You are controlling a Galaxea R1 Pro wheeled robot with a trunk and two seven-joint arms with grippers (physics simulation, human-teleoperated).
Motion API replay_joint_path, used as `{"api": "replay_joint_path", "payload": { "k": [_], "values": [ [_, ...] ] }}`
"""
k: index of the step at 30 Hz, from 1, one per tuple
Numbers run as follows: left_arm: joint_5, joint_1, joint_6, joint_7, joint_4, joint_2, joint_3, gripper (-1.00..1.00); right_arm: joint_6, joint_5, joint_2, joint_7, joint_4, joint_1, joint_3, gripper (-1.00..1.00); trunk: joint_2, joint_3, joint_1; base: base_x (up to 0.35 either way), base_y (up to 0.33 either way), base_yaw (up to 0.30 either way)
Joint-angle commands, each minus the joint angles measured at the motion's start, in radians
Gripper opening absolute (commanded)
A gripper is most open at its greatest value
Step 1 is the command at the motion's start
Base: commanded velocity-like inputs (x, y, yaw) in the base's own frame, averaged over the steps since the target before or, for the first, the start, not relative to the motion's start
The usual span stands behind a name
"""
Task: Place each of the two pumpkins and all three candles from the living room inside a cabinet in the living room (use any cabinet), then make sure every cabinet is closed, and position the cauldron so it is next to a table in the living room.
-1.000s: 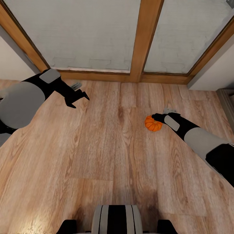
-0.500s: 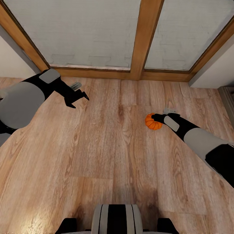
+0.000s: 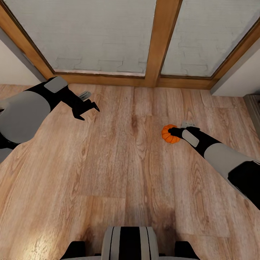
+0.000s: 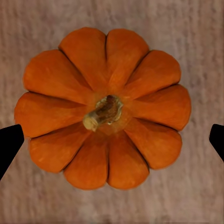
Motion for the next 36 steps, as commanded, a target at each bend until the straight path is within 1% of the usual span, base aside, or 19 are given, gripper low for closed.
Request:
{"api": "replay_joint_path", "payload": {
  "k": [1, 17, 25, 36],
  "values": [
    [0.003, 0.0, 0.003, 0.01, -0.001, 0.0, 0.008, 1.0, 0.003, -0.007, -0.001, -0.008, -0.003, 0.0, 0.007, 1.0, 0.0, -0.001, 0.0, 0.0, 0.0, 0.0],
    [0.003, 0.0, 0.004, 0.01, -0.001, 0.006, 0.008, 1.0, 0.003, -0.005, -0.001, -0.003, -0.013, 0.004, 0.008, 1.0, 0.0, -0.001, 0.0, 0.0, 0.0, 0.0],
    [0.003, 0.0, 0.004, 0.01, -0.001, 0.006, 0.008, 1.0, 0.003, -0.006, -0.001, 0.019, -0.013, 0.004, 0.008, 1.0, 0.0, -0.001, 0.0, 0.0, 0.0, 0.0],
    [0.001, 0.0, 0.004, 0.011, -0.001, 0.01, 0.005, 1.0, 0.003, -0.007, -0.001, 0.025, -0.012, 0.006, 0.008, 1.0, 0.0, -0.001, 0.0, 0.0, 0.0, 0.0]
  ]
}}
